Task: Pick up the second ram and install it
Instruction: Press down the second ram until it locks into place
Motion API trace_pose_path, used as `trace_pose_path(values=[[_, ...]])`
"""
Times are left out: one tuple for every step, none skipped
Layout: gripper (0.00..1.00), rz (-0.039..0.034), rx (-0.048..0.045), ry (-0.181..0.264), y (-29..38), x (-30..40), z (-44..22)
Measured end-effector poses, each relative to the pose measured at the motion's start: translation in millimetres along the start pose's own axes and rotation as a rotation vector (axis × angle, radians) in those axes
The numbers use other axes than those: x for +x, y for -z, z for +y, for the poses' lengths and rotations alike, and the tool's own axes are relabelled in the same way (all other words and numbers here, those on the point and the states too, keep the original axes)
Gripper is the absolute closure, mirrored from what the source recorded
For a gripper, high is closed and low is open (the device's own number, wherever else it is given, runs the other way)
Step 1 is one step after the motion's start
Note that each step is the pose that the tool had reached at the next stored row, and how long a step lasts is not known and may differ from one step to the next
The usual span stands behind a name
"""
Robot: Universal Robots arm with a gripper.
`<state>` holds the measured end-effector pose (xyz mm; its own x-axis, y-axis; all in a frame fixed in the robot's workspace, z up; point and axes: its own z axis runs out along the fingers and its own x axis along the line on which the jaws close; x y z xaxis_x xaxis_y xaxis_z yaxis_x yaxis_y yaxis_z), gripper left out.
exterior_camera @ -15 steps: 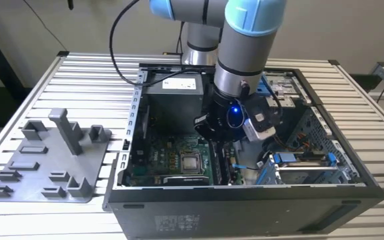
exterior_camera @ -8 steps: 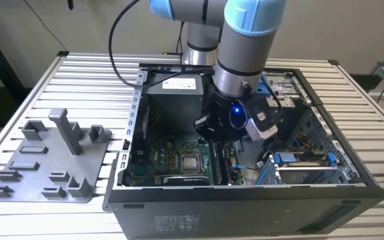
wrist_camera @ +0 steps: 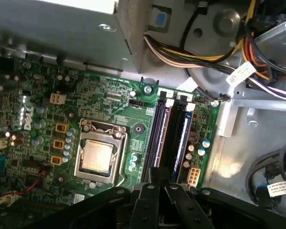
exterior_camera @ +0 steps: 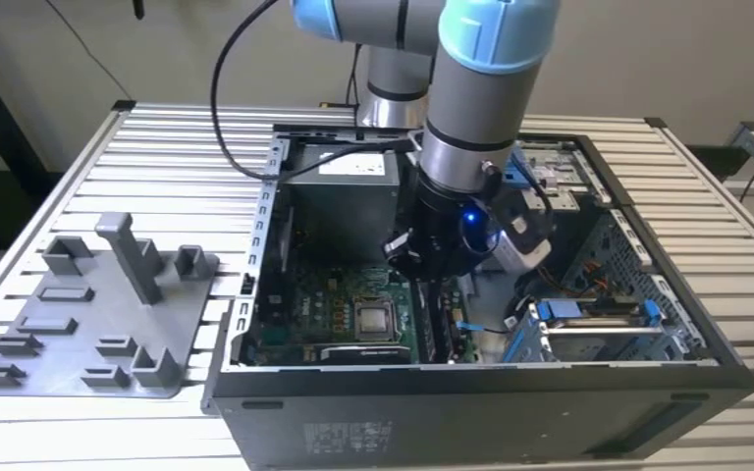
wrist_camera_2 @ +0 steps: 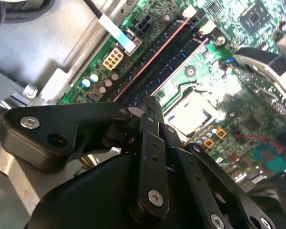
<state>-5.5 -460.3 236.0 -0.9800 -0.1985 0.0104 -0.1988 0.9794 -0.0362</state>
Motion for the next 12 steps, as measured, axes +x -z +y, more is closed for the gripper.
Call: trace_pose_path(values=[[0.89, -0.0010, 0.0003, 0.018, 0.0, 0.0, 0.0], [0.89, -0.0020, 0.0006, 0.037, -0.1, 0.0, 0.0], [0.89, -0.0031, 0.0007, 0.056, -0.2, 0.0, 0.0], [0.89, -0.0040, 0.0008, 0.073, -0.3, 0.0, 0.0], [0.89, -0.0047, 0.0011, 0.092, -0.3, 0.0, 0.0], [0.89, -0.0055, 0.0013, 0.109, -0.3, 0.0, 0.0], [0.89, -0.0064, 0.0015, 0.127, -0.4, 0.0, 0.0], [0.89, -0.0072, 0.0018, 0.145, -0.5, 0.0, 0.0], [0.89, -0.0081, 0.0019, 0.163, -0.5, 0.0, 0.0], [0.89, -0.0090, 0.0023, 0.181, -0.6, 0.0, 0.0], [0.89, -0.0099, 0.0025, 0.197, -0.6, 0.0, 0.0], [0.89, -0.0108, 0.0027, 0.213, -0.7, 0.0, 0.0]])
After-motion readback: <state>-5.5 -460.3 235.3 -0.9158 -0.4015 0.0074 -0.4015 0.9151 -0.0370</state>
